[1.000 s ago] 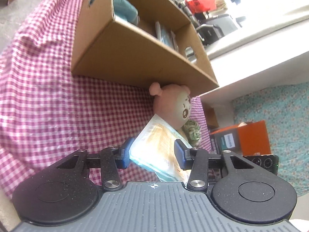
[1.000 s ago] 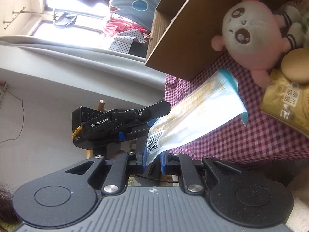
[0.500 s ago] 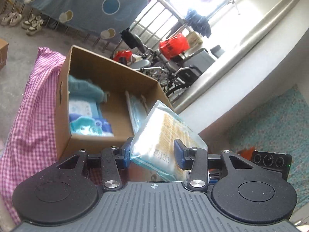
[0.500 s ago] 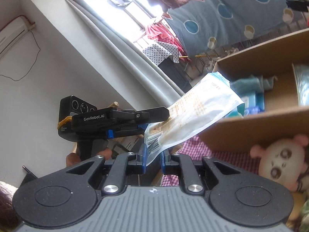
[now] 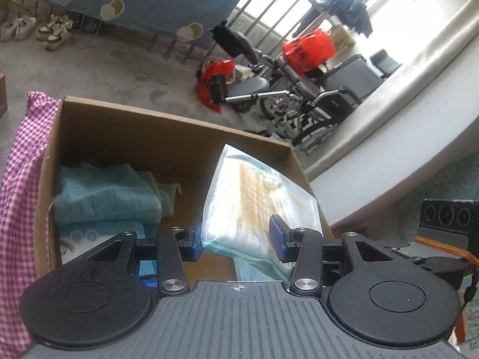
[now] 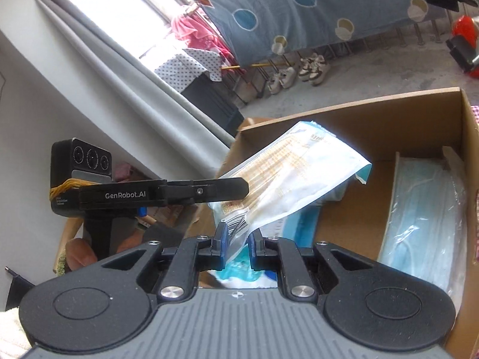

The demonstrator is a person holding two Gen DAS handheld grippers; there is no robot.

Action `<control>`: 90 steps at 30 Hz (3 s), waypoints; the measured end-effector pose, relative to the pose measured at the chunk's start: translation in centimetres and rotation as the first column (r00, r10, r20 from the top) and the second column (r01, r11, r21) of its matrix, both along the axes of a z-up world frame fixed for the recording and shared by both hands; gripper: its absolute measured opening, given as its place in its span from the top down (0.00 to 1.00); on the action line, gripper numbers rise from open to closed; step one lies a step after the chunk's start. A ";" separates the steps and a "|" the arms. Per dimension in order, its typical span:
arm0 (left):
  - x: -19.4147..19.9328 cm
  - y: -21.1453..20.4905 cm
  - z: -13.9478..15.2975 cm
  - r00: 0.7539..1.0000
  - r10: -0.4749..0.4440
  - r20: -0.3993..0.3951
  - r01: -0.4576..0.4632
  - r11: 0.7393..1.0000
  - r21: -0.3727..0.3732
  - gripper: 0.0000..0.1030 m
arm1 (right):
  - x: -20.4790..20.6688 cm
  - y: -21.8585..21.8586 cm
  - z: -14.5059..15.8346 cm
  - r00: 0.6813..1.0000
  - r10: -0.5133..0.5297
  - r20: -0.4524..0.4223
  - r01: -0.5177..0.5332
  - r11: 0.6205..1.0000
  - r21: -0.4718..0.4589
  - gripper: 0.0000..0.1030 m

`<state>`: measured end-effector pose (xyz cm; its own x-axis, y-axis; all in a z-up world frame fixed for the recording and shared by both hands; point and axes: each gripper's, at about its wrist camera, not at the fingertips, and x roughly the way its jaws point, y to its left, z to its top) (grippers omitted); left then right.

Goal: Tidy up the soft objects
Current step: 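Carry the cotton-swab bag with the right gripper into the box, then lower the cotton-swab bag between towel and masks and open the right gripper, then move the right gripper down to the pink plush toy and grasp it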

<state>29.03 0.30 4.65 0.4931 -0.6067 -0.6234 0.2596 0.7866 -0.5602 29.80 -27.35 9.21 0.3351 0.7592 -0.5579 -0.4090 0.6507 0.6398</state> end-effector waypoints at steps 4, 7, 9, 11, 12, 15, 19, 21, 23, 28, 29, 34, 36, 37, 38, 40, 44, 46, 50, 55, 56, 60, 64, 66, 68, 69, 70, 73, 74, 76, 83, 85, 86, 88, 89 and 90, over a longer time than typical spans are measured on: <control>3.0 -2.5 -2.6 0.998 0.000 -0.057 0.007 0.994 0.113 0.59 | 4.9 -0.4 -3.7 0.996 0.001 -0.088 -0.007 0.998 -0.063 0.85; 4.2 -3.6 -4.5 0.994 -0.004 -0.111 0.023 0.985 0.170 0.59 | 7.5 -0.3 -6.4 0.988 -0.005 -0.153 -0.014 0.992 -0.125 0.85; 4.6 -4.0 -5.3 0.991 -0.007 -0.136 0.034 0.980 0.196 0.59 | 8.6 0.0 -7.7 0.983 -0.008 -0.182 -0.021 0.987 -0.159 0.85; 4.8 -4.4 -6.0 0.987 -0.020 -0.161 0.054 0.976 0.211 0.59 | 9.6 0.2 -8.5 0.981 -0.014 -0.194 -0.026 0.980 -0.199 0.85; 4.8 -4.5 -6.4 0.984 -0.024 -0.177 0.062 0.975 0.215 0.59 | 9.8 0.4 -8.8 0.981 -0.018 -0.194 -0.026 0.975 -0.221 0.85; 4.8 -4.9 -6.8 0.980 -0.031 -0.196 0.078 0.969 0.234 0.58 | 10.5 0.5 -9.7 0.978 -0.032 -0.205 -0.026 0.961 -0.274 0.85; 4.3 -4.7 -6.7 0.978 -0.039 -0.205 0.088 0.968 0.235 0.49 | 10.4 1.0 -10.0 0.983 -0.059 -0.172 -0.005 0.937 -0.350 0.85; 4.4 -4.8 -6.4 0.978 -0.035 -0.204 0.085 0.966 0.243 0.36 | 10.0 1.3 -9.9 0.987 -0.070 -0.146 0.010 0.925 -0.380 0.85; 4.6 -4.7 -5.7 0.984 -0.026 -0.178 0.069 0.968 0.240 0.31 | 10.1 1.4 -10.2 0.987 -0.084 -0.139 0.022 0.919 -0.394 0.85; 3.4 -3.1 -3.0 0.994 -0.004 -0.111 0.028 0.976 0.216 0.22 | 10.0 1.8 -10.6 0.983 -0.111 -0.148 0.042 0.914 -0.404 0.84; 3.0 -2.7 -2.4 0.995 0.000 -0.097 0.021 0.977 0.211 0.21 | 10.0 1.8 -10.5 0.982 -0.120 -0.144 0.052 0.914 -0.403 0.83; 0.3 -0.5 1.1 0.999 0.040 -0.003 -0.038 0.984 0.173 0.08 | 9.7 0.6 -8.8 0.976 -0.169 -0.134 0.110 0.925 -0.363 0.82; -1.2 0.9 2.5 0.998 0.059 0.038 -0.064 0.988 0.143 0.05 | 9.4 0.3 -8.1 0.975 -0.183 -0.126 0.128 0.926 -0.356 0.82; -2.1 1.6 3.0 0.996 0.070 0.058 -0.077 0.989 0.127 0.03 | 9.2 0.0 -7.7 0.974 -0.186 -0.128 0.131 0.926 -0.354 0.82; -2.9 2.3 3.4 0.994 0.079 0.074 -0.087 0.990 0.113 0.02 | 9.1 -0.1 -7.4 0.972 -0.190 -0.135 0.132 0.926 -0.353 0.82; -4.5 3.5 4.0 0.990 0.104 0.095 -0.112 0.990 0.085 0.01 | 8.9 0.0 -7.3 0.966 -0.196 -0.166 0.125 0.923 -0.365 0.82; -7.5 5.6 4.3 0.982 0.141 0.127 -0.148 0.988 0.052 0.01 | 8.6 1.0 -8.2 0.949 -0.191 -0.251 0.086 0.922 -0.376 0.82; -8.9 6.3 4.1 0.977 0.151 0.153 -0.160 0.986 0.049 0.01 | 8.5 1.9 -8.8 0.939 -0.177 -0.294 0.053 0.921 -0.387 0.82; -10.8 7.0 3.6 0.970 0.155 0.188 -0.166 0.985 0.043 0.01 | 8.7 4.1 -10.5 0.923 -0.168 -0.346 -0.001 0.898 -0.439 0.82; -11.5 7.3 2.2 0.973 0.145 0.178 -0.151 0.988 0.018 0.01 | 9.4 6.1 -12.1 0.910 -0.175 -0.376 -0.021 0.886 -0.463 0.82; -11.5 7.2 1.8 0.975 0.143 0.172 -0.148 0.989 0.016 0.01 | 9.5 6.5 -12.2 0.911 -0.169 -0.377 -0.026 0.886 -0.462 0.82; -11.5 6.5 0.5 0.984 0.112 0.140 -0.118 0.992 0.037 0.01 | 9.6 8.0 -12.1 0.919 -0.139 -0.368 -0.051 0.886 -0.461 0.82; -12.2 6.0 -0.3 0.987 0.086 0.138 -0.092 0.995 0.044 0.01 | 9.5 9.3 -12.1 0.927 -0.105 -0.361 -0.075 0.889 -0.451 0.82; -12.6 5.7 -0.5 0.987 0.075 0.139 -0.082 0.996 0.046 0.01 | 9.4 9.7 -12.0 0.931 -0.090 -0.353 -0.085 0.888 -0.452 0.81; -12.7 5.5 -0.6 0.988 0.070 0.138 -0.078 0.996 0.050 0.01 | 9.5 10.0 -12.0 0.936 -0.081 -0.343 -0.089 0.887 -0.453 0.81; -12.8 5.4 -0.7 0.988 0.068 0.137 -0.075 0.996 0.051 0.01 | 9.4 9.9 -11.9 0.937 -0.080 -0.339 -0.088 0.888 -0.452 0.81; -12.7 5.3 -0.7 0.989 0.066 0.134 -0.074 0.996 0.051 0.01 | 9.4 9.8 -11.9 0.937 -0.079 -0.341 -0.087 0.890 -0.448 0.81; -12.9 5.3 -0.7 0.989 0.065 0.135 -0.071 0.996 0.045 0.01 | 9.3 9.2 -11.6 0.932 -0.081 -0.354 -0.083 0.902 -0.424 0.81; -13.0 5.4 -0.7 0.988 0.067 0.138 -0.074 0.996 0.042 0.01 | 9.1 8.9 -11.2 0.933 -0.079 -0.352 -0.081 0.906 -0.416 0.81; -13.2 5.6 -0.5 0.986 0.077 0.148 -0.083 0.996 0.038 0.01 | 8.6 8.4 -10.0 0.942 -0.080 -0.326 -0.061 0.914 -0.401 0.81; -14.5 6.4 0.4 0.979 0.105 0.175 -0.109 0.994 0.017 0.01 | 4.8 4.4 -1.3 0.983 -0.116 -0.142 0.076 0.963 -0.258 0.46; -15.0 6.6 0.7 0.976 0.109 0.186 -0.115 0.993 0.019 0.01 | 2.4 3.5 1.4 0.991 -0.125 -0.048 0.112 0.971 -0.212 0.34; -15.3 6.6 0.9 0.975 0.112 0.192 -0.118 0.993 0.020 0.01 | 1.2 3.1 2.5 0.992 -0.124 -0.014 0.118 0.974 -0.195 0.34; -15.9 6.8 1.2 0.973 0.115 0.200 -0.122 0.992 0.020 0.01 | -1.5 2.3 4.6 0.990 -0.135 0.031 0.138 0.978 -0.158 0.30; -16.2 6.8 1.3 0.972 0.116 0.202 -0.123 0.992 0.019 0.01 | -2.8 2.0 5.4 0.989 -0.141 0.049 0.146 0.980 -0.138 0.24; -16.5 6.9 1.4 0.972 0.116 0.205 -0.122 0.992 0.017 0.01 | -4.3 1.6 6.1 0.986 -0.152 0.071 0.159 0.980 -0.117 0.20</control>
